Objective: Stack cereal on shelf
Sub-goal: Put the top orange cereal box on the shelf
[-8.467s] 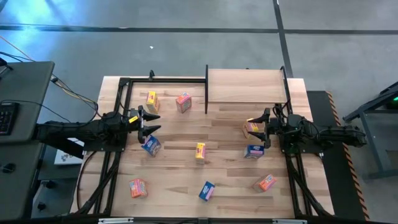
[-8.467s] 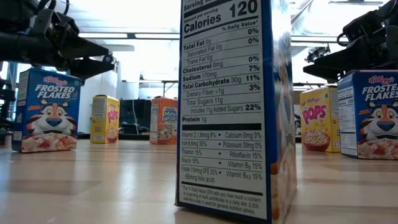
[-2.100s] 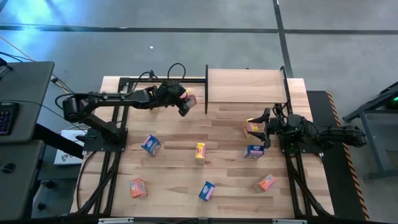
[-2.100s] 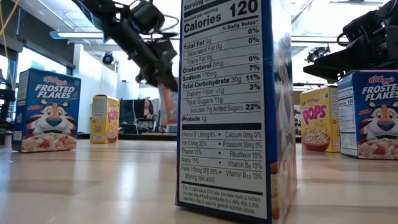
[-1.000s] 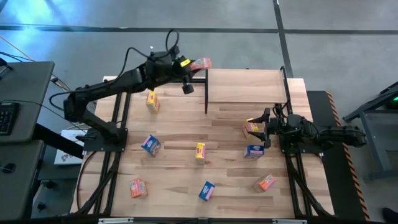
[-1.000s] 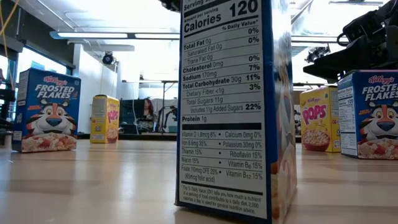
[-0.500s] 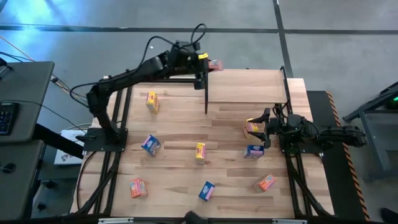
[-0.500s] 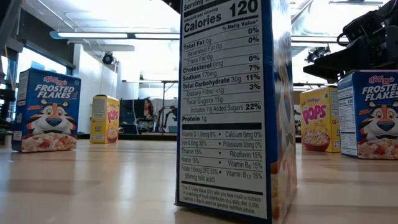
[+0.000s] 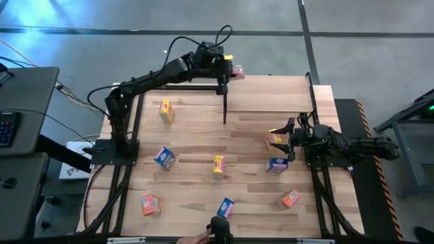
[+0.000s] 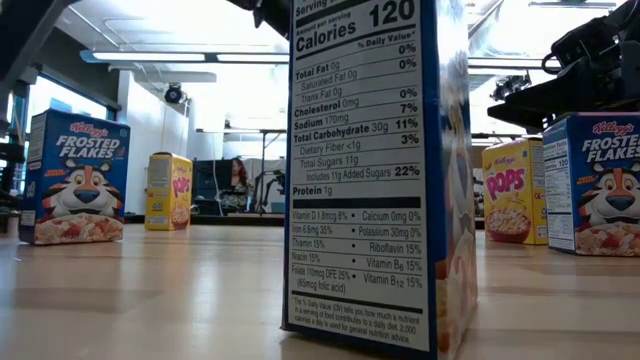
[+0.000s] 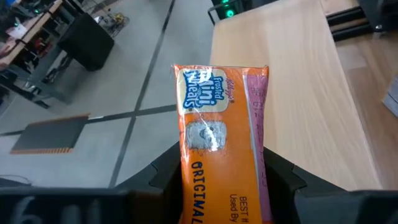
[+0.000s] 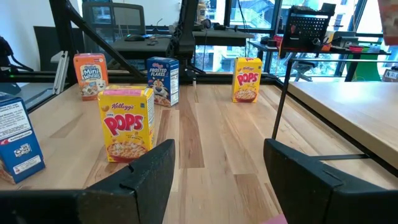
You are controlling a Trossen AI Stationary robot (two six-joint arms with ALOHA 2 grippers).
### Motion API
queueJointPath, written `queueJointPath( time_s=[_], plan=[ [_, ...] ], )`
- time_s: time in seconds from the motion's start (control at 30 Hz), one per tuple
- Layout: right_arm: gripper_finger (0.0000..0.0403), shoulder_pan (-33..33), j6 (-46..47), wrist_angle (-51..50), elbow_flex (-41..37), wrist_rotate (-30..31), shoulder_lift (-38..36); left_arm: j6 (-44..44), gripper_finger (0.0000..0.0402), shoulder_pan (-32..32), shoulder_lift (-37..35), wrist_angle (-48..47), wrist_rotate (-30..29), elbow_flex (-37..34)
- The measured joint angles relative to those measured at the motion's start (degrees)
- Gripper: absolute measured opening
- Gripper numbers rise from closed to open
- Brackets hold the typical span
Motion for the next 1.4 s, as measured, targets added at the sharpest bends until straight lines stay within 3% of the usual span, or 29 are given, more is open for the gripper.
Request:
queueJointPath(
  time_s=[0.57,1.4],
  plan=[
    [0.0239,0.0,0.0,0.0,0.0,0.0,0.0,-5.5,0.0136,1.8,4.7,0.0,2.2,0.0],
    [0.0239,0.0,0.0,0.0,0.0,0.0,0.0,-6.5,0.0136,2.9,5.0,-1.5,6.1,0.0]
  ],
)
